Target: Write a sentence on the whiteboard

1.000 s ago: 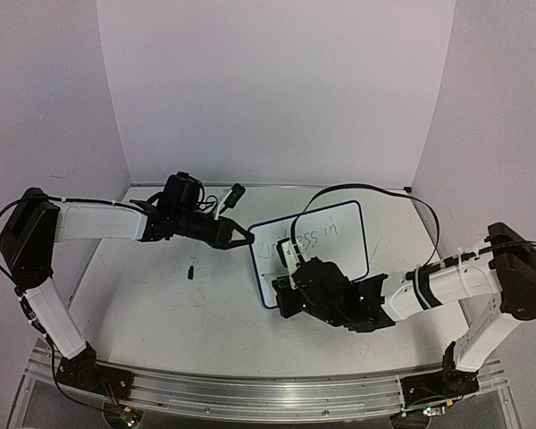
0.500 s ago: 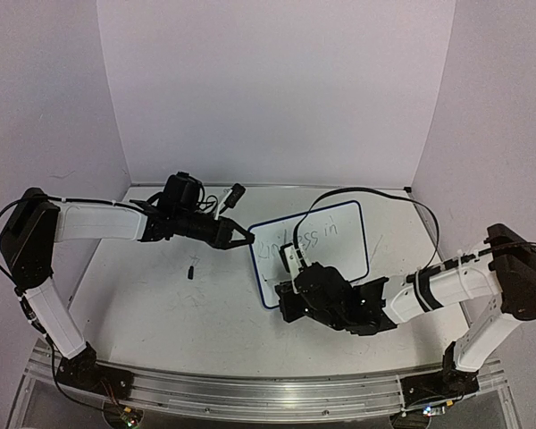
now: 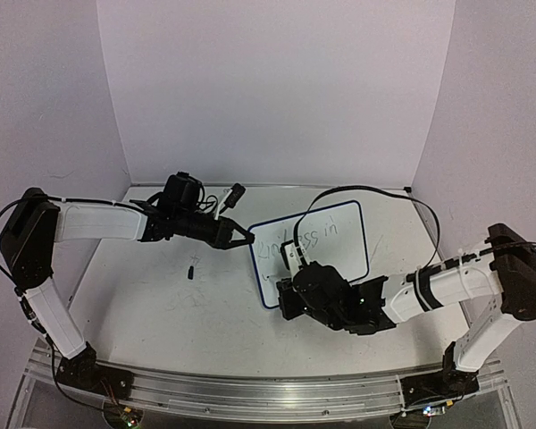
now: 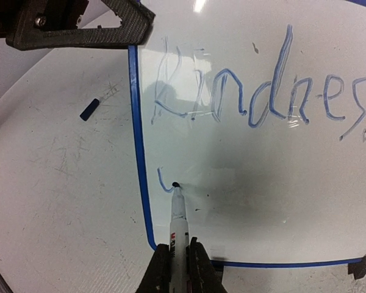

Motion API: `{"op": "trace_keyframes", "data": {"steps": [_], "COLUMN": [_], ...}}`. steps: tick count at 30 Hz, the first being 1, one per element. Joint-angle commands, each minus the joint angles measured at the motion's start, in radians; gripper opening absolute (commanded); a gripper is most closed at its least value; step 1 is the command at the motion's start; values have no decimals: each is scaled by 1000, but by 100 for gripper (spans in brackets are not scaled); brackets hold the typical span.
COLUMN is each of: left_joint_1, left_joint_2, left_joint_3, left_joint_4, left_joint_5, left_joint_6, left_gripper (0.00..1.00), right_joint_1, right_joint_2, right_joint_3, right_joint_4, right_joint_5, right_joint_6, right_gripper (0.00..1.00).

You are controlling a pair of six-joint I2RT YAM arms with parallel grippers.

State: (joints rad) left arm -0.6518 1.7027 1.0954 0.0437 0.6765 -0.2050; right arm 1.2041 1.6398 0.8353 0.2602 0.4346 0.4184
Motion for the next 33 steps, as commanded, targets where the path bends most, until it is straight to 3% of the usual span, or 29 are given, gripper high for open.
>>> {"op": "trace_keyframes", "data": {"steps": [1,33], "left_joint_1": [-8,-11], "left_joint_2": [-7,-10], "left_joint_3": [-12,-12], "left_joint_4": [-48,-48], "left_joint_5": [-58,-61], "left_joint_6": [64,70], "left_gripper": [0,0], "right_joint_1": [-19,-5], "right_joint_2": [-14,-11], "right_joint_3": [44,-46], "right_joint_4": [-4,-32], "right_joint_5": [98,4], "right_joint_6": [-18,50], "right_gripper": [0,0]}}
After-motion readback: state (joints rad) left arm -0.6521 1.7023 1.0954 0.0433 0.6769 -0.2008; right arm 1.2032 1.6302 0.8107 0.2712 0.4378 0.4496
